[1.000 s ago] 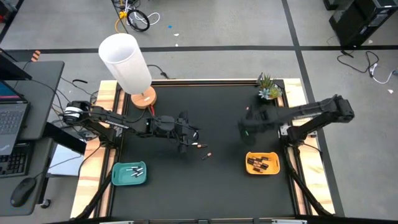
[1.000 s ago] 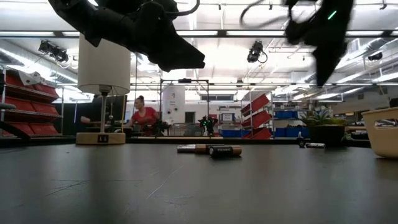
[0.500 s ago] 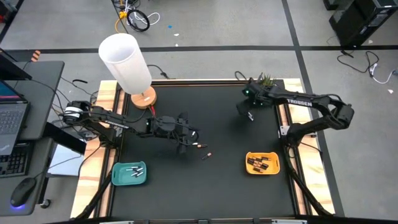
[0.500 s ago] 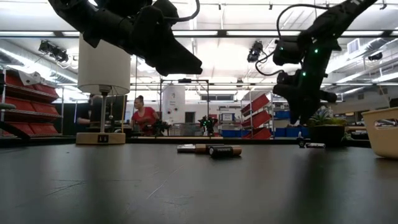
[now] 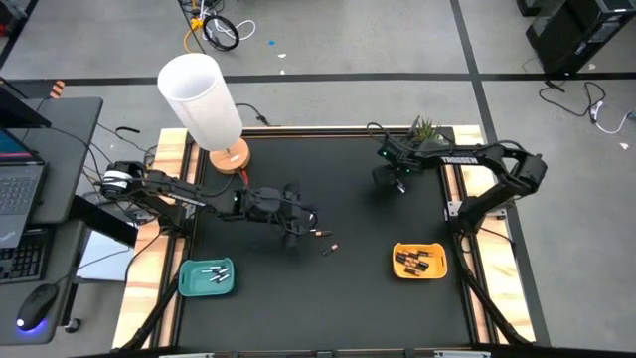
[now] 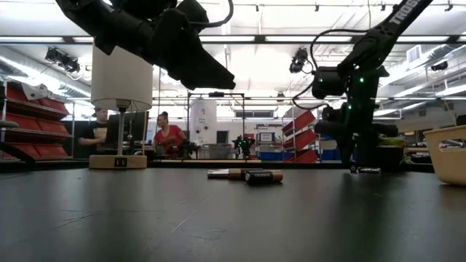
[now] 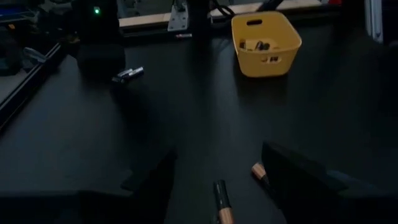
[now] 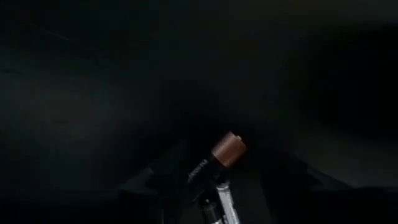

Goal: Sort batteries
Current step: Put the black battery into the yellow bin

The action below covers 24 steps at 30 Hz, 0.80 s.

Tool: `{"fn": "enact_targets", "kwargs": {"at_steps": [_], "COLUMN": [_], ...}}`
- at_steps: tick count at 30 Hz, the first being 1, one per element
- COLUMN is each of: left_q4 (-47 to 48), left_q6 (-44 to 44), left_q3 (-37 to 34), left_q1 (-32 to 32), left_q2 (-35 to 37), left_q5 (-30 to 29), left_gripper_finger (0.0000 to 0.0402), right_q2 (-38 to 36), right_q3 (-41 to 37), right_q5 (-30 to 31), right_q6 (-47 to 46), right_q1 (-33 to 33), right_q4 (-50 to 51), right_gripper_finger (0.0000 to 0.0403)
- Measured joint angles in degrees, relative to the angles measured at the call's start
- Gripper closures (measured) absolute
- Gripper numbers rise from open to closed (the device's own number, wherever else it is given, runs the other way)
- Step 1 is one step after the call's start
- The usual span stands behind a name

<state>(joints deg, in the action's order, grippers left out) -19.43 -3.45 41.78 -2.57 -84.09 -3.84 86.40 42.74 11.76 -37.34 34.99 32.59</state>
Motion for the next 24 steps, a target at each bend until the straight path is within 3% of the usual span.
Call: {"fn": "enact_targets", "kwargs": {"at_steps": [4, 14, 24], "left_q4": [1.62, 1.43, 1.43], "left_q6": [-1.66, -3.60, -3.72], "left_q3": [0.00, 0.00, 0.00], "left_q1": [-0.07, -0.07, -0.07], "left_q2": [-0.02, -0.02, -0.02], "left_q5": [-0.24, -0.35, -0.33], "left_gripper_finger": [0.0149, 0.0149, 0.0149], "right_q2": [0.52, 0.71, 6.96], "right_q3": [0.00, 0.00, 0.55], "right_q5": [2.47, 0.57, -0.22], "right_q6": [-1.81, -4.36, -1.68], "right_q1": [-1.59, -1.36, -2.00], "right_q4": [-0.89, -2.08, -4.56], "right_gripper_finger": [0.0231, 0.0241, 0.0299]}}
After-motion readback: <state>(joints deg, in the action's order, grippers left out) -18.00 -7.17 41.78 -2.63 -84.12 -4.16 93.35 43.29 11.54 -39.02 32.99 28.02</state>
